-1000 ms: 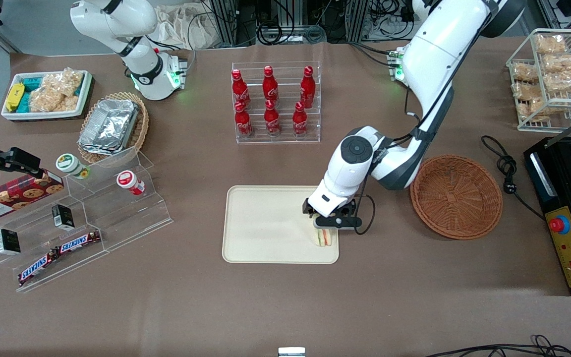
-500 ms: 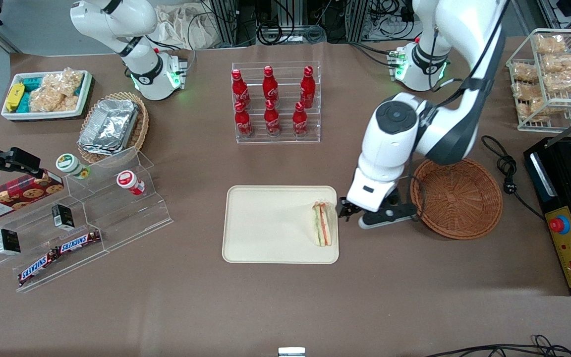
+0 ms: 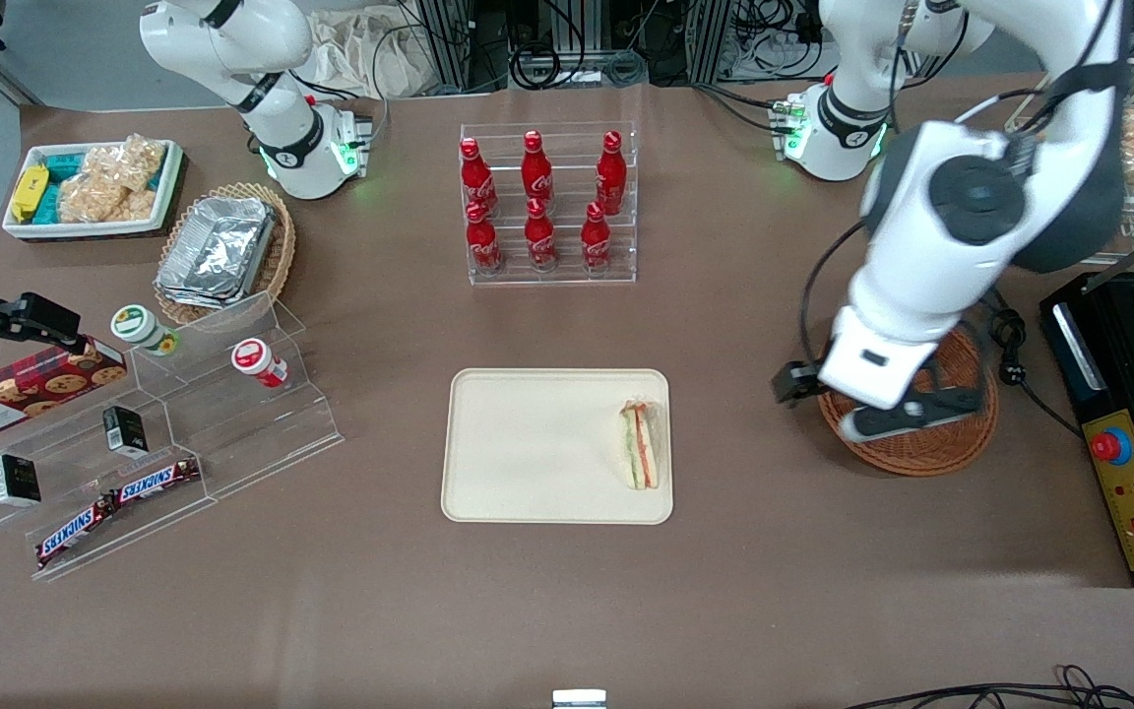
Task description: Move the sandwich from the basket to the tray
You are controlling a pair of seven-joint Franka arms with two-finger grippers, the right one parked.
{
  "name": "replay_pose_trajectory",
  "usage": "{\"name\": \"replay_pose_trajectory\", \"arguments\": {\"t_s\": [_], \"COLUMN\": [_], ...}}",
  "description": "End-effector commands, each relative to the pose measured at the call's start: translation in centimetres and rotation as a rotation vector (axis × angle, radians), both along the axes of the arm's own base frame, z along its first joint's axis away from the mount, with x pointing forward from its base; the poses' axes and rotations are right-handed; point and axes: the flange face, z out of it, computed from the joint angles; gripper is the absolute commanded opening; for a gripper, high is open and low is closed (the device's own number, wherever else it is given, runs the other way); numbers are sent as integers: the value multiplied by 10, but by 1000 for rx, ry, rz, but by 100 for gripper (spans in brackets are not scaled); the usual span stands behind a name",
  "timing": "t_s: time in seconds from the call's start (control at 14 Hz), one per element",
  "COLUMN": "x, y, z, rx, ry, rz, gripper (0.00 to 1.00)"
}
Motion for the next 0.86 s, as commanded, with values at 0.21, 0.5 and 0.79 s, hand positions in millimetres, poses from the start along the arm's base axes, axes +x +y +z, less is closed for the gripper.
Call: {"name": "replay_pose_trajectory", "arguments": {"t_s": [0.21,0.5,0.79], "x": [-41,-63,-59], "y": [125,170,164], "z": [73,89,99], "rx": [-41,-45,-31], "ry": [146,183,161], "rz": [-106,-46,-37], "gripper": [99,99,99]}}
